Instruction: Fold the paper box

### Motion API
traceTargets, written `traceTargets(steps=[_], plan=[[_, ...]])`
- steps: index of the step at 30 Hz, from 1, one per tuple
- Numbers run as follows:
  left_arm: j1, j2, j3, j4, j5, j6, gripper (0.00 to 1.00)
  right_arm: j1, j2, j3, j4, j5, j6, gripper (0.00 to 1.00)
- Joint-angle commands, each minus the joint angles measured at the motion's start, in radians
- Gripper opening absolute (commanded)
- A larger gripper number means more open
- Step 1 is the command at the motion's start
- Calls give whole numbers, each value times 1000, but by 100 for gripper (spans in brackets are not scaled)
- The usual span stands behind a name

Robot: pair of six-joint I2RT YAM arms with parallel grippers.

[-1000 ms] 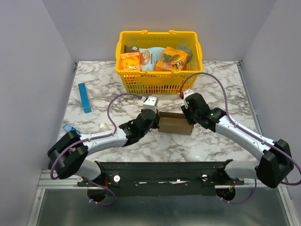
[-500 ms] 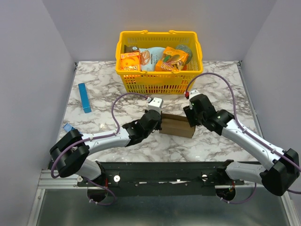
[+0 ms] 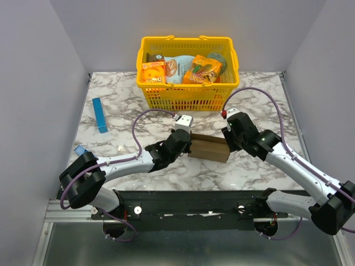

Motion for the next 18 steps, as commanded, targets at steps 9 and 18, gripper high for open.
traceTargets(steps=[9, 18], plan=[[-10, 19, -6, -93, -4, 1, 0, 5, 96, -17, -12, 18, -25, 44], [-12, 13, -7, -84, -2, -1, 0, 5, 111, -6, -38, -5, -3, 17]])
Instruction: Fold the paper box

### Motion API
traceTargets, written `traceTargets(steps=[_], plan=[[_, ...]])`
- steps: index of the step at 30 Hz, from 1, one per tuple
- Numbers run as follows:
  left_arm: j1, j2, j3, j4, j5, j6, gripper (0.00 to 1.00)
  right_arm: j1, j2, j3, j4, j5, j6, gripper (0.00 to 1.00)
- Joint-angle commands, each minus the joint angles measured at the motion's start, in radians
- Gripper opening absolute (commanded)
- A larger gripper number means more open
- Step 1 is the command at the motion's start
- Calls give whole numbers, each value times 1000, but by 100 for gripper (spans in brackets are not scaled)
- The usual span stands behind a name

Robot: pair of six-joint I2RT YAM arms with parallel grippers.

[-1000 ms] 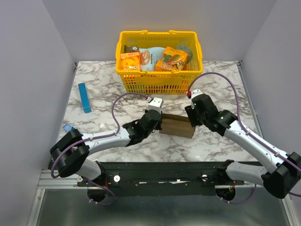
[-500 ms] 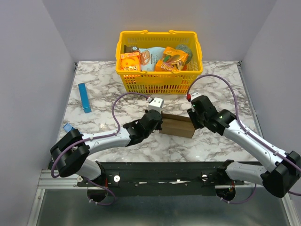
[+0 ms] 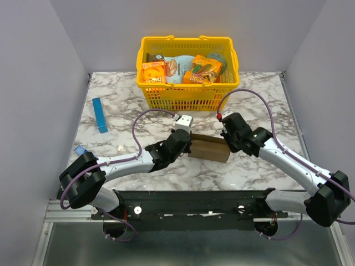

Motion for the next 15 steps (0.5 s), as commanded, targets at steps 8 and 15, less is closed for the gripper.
traceTargets(steps=[8, 15], plan=[[-22, 16, -13, -70, -8, -4, 0, 5, 11, 18, 13, -72, 96, 8], [-30, 27, -12, -52, -2, -7, 0, 5, 20, 24, 70, -99, 161, 4]])
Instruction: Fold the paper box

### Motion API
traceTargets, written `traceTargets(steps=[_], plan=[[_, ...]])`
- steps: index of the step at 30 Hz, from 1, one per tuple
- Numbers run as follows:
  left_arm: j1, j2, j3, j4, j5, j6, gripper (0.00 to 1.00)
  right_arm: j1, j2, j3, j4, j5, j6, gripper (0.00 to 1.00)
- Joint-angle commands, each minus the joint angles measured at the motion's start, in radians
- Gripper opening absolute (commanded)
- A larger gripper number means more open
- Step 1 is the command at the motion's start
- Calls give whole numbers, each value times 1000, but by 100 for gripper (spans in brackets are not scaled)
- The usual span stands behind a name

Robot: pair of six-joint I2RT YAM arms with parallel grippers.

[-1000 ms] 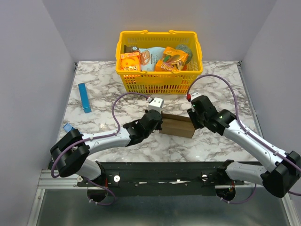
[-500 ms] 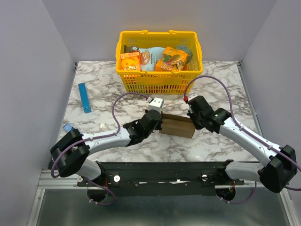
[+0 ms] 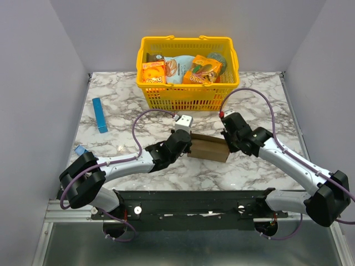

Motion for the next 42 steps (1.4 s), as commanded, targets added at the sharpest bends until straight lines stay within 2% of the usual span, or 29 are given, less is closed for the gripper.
traceTargets(steps=[1, 6, 21, 35, 42], plan=[[-23, 28, -13, -50, 16, -7, 0, 6, 16, 32, 77, -87, 73, 4], [-26, 25, -24, -37, 16, -9, 0, 6, 25, 56, 92, -109, 93, 1], [-35, 11, -70, 9, 11, -19, 0, -12, 108, 131, 107, -142, 128, 1], [-101, 71, -27, -47, -122, 39, 0, -115, 174, 187, 118, -306, 116, 1], [-112, 89, -1, -56, -135, 57, 0, -142, 191, 225, 101, -374, 113, 1]])
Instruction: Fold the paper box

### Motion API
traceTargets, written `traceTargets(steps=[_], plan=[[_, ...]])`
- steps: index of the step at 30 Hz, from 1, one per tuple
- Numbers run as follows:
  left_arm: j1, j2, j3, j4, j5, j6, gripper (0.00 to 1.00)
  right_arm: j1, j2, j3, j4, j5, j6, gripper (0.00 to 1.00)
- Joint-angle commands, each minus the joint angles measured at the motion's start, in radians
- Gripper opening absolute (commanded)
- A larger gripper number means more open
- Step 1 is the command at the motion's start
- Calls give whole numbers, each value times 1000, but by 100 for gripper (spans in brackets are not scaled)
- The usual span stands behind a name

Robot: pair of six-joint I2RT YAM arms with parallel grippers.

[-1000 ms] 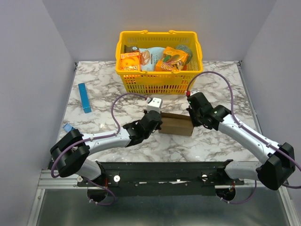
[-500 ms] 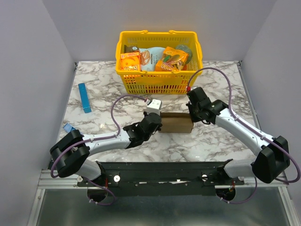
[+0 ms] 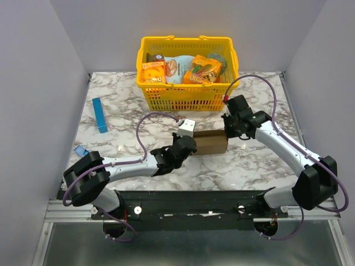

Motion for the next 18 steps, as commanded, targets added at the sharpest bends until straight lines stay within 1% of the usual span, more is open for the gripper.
traceTargets(steps=[1, 10, 16, 18], plan=[[-34, 57, 5, -80, 85, 7, 0, 9, 19, 60, 70, -193, 24, 1], [-34, 62, 7, -77, 88, 11, 0, 1, 29, 48, 79, -197, 30, 1], [-36, 63, 5, -77, 88, 13, 0, -5, 36, 54, 96, -239, 41, 1], [-36, 65, 5, -77, 88, 13, 0, -19, 33, 54, 106, -276, 49, 1]])
